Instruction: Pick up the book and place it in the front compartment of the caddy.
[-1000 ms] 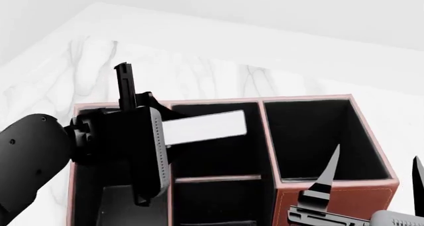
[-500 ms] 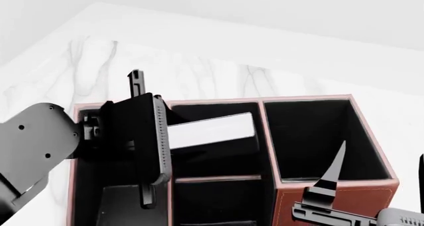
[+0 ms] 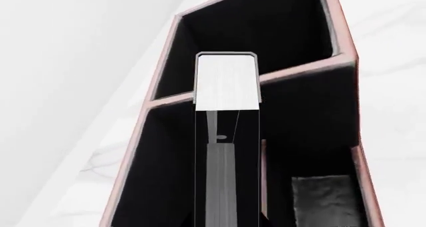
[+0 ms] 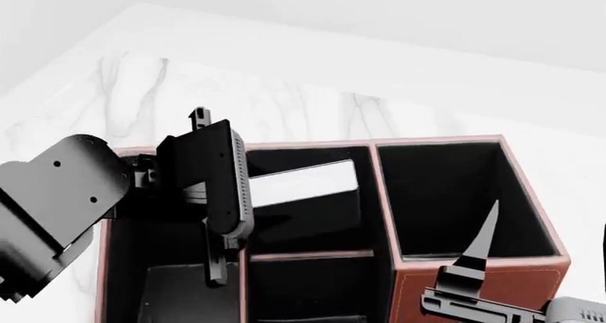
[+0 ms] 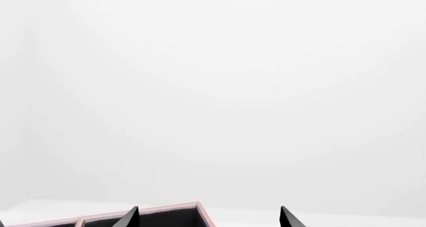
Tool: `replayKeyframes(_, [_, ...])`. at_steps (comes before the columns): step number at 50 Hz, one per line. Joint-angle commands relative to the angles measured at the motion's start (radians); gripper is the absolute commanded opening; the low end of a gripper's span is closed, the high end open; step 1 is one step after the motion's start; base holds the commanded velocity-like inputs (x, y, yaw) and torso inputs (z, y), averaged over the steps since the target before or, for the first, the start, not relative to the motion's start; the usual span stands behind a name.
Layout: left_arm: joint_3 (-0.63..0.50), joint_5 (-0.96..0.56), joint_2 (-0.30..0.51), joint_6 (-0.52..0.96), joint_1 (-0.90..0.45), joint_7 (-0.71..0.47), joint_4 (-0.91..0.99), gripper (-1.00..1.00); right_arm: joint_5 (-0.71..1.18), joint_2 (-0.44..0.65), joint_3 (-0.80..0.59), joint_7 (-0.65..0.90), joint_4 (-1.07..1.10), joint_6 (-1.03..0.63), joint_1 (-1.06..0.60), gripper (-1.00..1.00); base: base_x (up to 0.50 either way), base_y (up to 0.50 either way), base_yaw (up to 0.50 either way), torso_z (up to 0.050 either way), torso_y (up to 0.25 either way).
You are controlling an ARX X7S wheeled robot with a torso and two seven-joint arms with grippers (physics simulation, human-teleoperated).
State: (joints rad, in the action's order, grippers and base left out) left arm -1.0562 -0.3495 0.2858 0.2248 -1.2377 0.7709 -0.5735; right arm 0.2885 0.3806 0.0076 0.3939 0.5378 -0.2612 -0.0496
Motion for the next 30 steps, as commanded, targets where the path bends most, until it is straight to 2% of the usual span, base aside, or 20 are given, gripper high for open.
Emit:
replayKeyframes(1, [0.03,0.002,-0.073,-0.063,0.002,0.043,-0.101,-1.0,-0.003,-0.017,0.031,-0.023,0.001,0.024,0.007,1.0,0.0,0.0,0.0,0.0,0.0])
replayKeyframes(5, [0.037,0.006,-0.104,-0.112,0.004,0.042,-0.184,-1.0,-0.001,-0.016,0.031,-0.022,0.003,0.025,0.007,1.0,0.0,0.0,0.0,0.0,0.0])
replayKeyframes(6, [0.037,0.013,-0.114,-0.129,0.006,0.032,-0.213,1.0,0.0,-0.015,0.032,-0.022,0.006,0.023,0.008,1.0,0.0,0.0,0.0,0.0,0.0])
replayKeyframes(11, [0.037,0.019,-0.126,-0.159,0.012,0.028,-0.258,1.0,-0.001,-0.015,0.03,-0.022,0.002,0.028,0.007,1.0,0.0,0.0,0.0,0.0,0.002])
replayKeyframes(17, [0.035,0.02,-0.089,-0.151,0.045,0.004,-0.192,1.0,-0.003,-0.014,0.027,-0.019,0.003,0.03,0.009,1.0,0.0,0.0,0.0,0.0,0.0])
replayKeyframes(21, [0.04,0.016,-0.041,-0.115,0.07,-0.038,-0.083,1.0,-0.007,-0.014,0.022,-0.017,0.002,0.031,0.009,1.0,0.0,0.0,0.0,0.0,0.0])
replayKeyframes(30, [0.12,-0.029,0.121,0.017,0.17,-0.266,0.357,1.0,-0.006,-0.01,0.022,-0.013,0.017,0.029,0.017,1.0,0.0,0.0,0.0,0.0,0.0])
